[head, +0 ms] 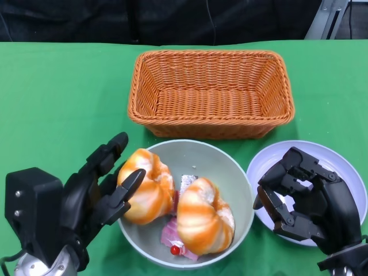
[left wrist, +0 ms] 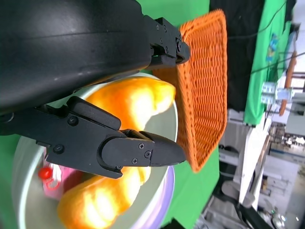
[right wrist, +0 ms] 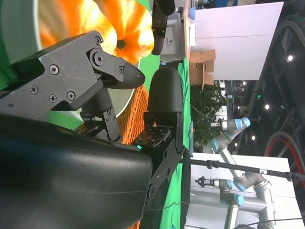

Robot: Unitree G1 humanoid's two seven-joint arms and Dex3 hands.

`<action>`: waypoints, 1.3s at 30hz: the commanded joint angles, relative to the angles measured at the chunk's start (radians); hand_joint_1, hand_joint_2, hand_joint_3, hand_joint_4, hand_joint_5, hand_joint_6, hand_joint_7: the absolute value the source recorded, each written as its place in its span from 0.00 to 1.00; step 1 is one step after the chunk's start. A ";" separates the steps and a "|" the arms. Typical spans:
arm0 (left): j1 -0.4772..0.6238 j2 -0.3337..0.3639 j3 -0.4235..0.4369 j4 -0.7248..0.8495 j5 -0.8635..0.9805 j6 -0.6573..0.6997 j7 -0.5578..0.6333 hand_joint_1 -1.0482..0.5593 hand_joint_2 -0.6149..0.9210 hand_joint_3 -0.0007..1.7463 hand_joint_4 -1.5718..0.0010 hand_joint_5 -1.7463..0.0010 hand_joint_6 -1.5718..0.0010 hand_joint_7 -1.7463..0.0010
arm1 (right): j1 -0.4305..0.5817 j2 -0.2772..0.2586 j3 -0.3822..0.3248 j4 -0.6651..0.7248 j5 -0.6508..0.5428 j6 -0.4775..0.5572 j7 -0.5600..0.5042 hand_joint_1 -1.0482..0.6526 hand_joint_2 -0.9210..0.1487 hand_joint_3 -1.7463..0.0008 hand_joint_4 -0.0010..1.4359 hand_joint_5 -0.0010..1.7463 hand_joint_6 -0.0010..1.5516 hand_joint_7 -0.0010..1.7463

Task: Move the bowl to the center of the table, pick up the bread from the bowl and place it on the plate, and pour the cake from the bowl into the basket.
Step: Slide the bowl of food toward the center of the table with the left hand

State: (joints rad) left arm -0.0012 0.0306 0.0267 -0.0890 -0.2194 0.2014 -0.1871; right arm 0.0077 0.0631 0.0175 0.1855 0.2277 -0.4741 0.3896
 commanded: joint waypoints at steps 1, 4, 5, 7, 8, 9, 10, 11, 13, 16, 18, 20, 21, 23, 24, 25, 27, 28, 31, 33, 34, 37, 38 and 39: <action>-0.018 -0.017 0.017 0.038 0.061 -0.123 0.067 0.32 1.00 0.16 0.87 0.96 0.84 0.98 | 0.004 -0.005 -0.005 -0.002 0.011 -0.005 -0.003 0.56 0.29 0.49 0.46 0.94 0.41 0.76; -0.029 -0.035 0.034 0.083 0.088 -0.213 0.104 0.33 1.00 0.15 0.83 0.95 0.81 0.97 | 0.004 -0.004 -0.004 -0.003 0.014 -0.002 -0.002 0.56 0.30 0.49 0.45 0.94 0.41 0.76; -0.034 -0.035 0.040 0.099 0.092 -0.240 0.108 0.33 1.00 0.15 0.83 0.95 0.80 0.97 | 0.004 -0.003 -0.004 -0.003 0.014 -0.001 -0.004 0.56 0.30 0.49 0.45 0.94 0.41 0.76; -0.044 -0.036 0.049 0.125 0.095 -0.278 0.112 0.32 1.00 0.15 0.82 0.95 0.80 0.97 | 0.003 -0.003 -0.005 0.000 0.013 -0.004 -0.003 0.56 0.30 0.48 0.46 0.94 0.41 0.76; -0.048 -0.037 0.053 0.136 0.097 -0.294 0.114 0.32 1.00 0.15 0.81 0.95 0.80 0.97 | 0.003 -0.004 -0.005 0.000 0.012 -0.004 -0.003 0.55 0.30 0.48 0.46 0.94 0.41 0.76; -0.053 -0.037 0.058 0.147 0.091 -0.312 0.110 0.32 1.00 0.15 0.80 0.95 0.79 0.97 | 0.003 -0.005 -0.005 0.000 0.010 -0.004 -0.003 0.55 0.30 0.49 0.46 0.94 0.41 0.76; -0.056 -0.039 0.064 0.156 0.085 -0.330 0.104 0.32 1.00 0.14 0.79 0.95 0.78 0.97 | 0.003 -0.004 -0.005 -0.001 0.009 -0.004 -0.005 0.55 0.29 0.50 0.46 0.94 0.40 0.76; -0.058 -0.041 0.068 0.164 0.079 -0.345 0.100 0.31 1.00 0.14 0.79 0.95 0.78 0.97 | 0.003 -0.004 -0.005 -0.001 0.009 -0.004 -0.006 0.55 0.29 0.51 0.46 0.94 0.41 0.76; -0.062 -0.046 0.076 0.181 0.075 -0.385 0.101 0.31 1.00 0.12 0.76 0.96 0.76 0.98 | 0.002 -0.002 -0.006 0.003 0.009 -0.011 -0.006 0.55 0.27 0.52 0.46 0.94 0.41 0.75; -0.074 -0.054 0.093 0.226 0.094 -0.482 0.124 0.34 1.00 0.10 0.69 0.95 0.69 0.97 | -0.001 -0.002 -0.007 0.007 0.015 -0.012 -0.002 0.55 0.27 0.53 0.46 0.94 0.41 0.76; -0.090 -0.057 0.109 0.275 0.097 -0.557 0.135 0.39 1.00 0.09 0.63 0.95 0.64 0.97 | 0.000 -0.003 -0.008 0.004 0.015 -0.008 -0.003 0.55 0.26 0.54 0.46 0.94 0.40 0.75; -0.109 -0.059 0.125 0.322 0.097 -0.620 0.143 0.43 1.00 0.08 0.59 0.95 0.60 0.97 | 0.001 -0.004 -0.009 0.001 0.015 -0.005 -0.004 0.54 0.26 0.54 0.45 0.94 0.40 0.75; -0.120 -0.059 0.133 0.347 0.097 -0.653 0.149 0.47 1.00 0.08 0.54 0.94 0.55 0.96 | 0.002 -0.005 -0.010 0.000 0.015 -0.005 -0.004 0.55 0.26 0.54 0.45 0.93 0.40 0.75; -0.147 -0.060 0.153 0.399 0.096 -0.721 0.163 0.52 1.00 0.08 0.43 0.92 0.44 0.95 | 0.000 -0.009 -0.013 0.002 0.009 -0.013 -0.004 0.55 0.26 0.54 0.46 0.93 0.41 0.74; -0.159 -0.056 0.160 0.423 0.113 -0.749 0.180 0.53 1.00 0.09 0.40 0.91 0.41 0.95 | 0.000 -0.010 -0.014 0.002 0.009 -0.013 -0.005 0.55 0.26 0.54 0.46 0.93 0.41 0.74; -0.170 -0.047 0.165 0.451 0.128 -0.780 0.191 0.55 1.00 0.11 0.34 0.89 0.36 0.94 | 0.000 -0.011 -0.015 0.001 0.009 -0.013 -0.005 0.55 0.25 0.54 0.46 0.92 0.41 0.73; -0.198 -0.020 0.174 0.528 0.141 -0.858 0.182 0.57 1.00 0.13 0.29 0.87 0.31 0.93 | -0.001 -0.013 -0.018 0.001 0.009 -0.013 -0.007 0.55 0.25 0.55 0.46 0.92 0.41 0.73; -0.210 -0.008 0.178 0.564 0.146 -0.890 0.177 0.56 1.00 0.13 0.28 0.84 0.28 0.93 | -0.001 -0.013 -0.020 0.001 0.009 -0.012 -0.007 0.55 0.25 0.55 0.46 0.92 0.41 0.73; -0.246 0.029 0.184 0.668 0.172 -0.972 0.184 0.54 1.00 0.11 0.36 0.60 0.20 0.95 | -0.004 -0.017 -0.024 0.002 0.011 -0.011 -0.007 0.55 0.25 0.56 0.46 0.92 0.42 0.72; -0.267 0.047 0.188 0.725 0.185 -1.012 0.189 0.54 1.00 0.11 0.38 0.53 0.18 0.95 | -0.004 -0.019 -0.026 0.001 0.011 -0.008 -0.007 0.56 0.25 0.56 0.46 0.92 0.42 0.72; -0.277 0.056 0.189 0.751 0.193 -1.031 0.194 0.54 1.00 0.11 0.38 0.51 0.18 0.95 | -0.005 -0.019 -0.027 0.000 0.013 -0.007 -0.006 0.56 0.25 0.55 0.46 0.92 0.42 0.72; -0.311 0.096 0.188 0.845 0.203 -1.085 0.175 0.53 1.00 0.13 0.41 0.40 0.18 0.93 | -0.007 -0.018 -0.028 0.001 0.016 -0.011 -0.005 0.56 0.28 0.53 0.47 0.91 0.42 0.71; -0.322 0.106 0.188 0.874 0.193 -1.095 0.156 0.53 1.00 0.14 0.41 0.39 0.18 0.93 | -0.006 -0.018 -0.028 0.000 0.016 -0.011 -0.004 0.56 0.29 0.52 0.47 0.91 0.42 0.71; -0.331 0.117 0.186 0.902 0.180 -1.105 0.131 0.54 1.00 0.14 0.42 0.38 0.18 0.93 | -0.006 -0.019 -0.027 -0.001 0.016 -0.010 -0.003 0.56 0.29 0.51 0.46 0.91 0.42 0.71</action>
State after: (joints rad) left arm -0.3157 0.1171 0.2064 0.7792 -0.0213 -0.8789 -0.0315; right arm 0.0046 0.0578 0.0011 0.1867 0.2314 -0.4772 0.3871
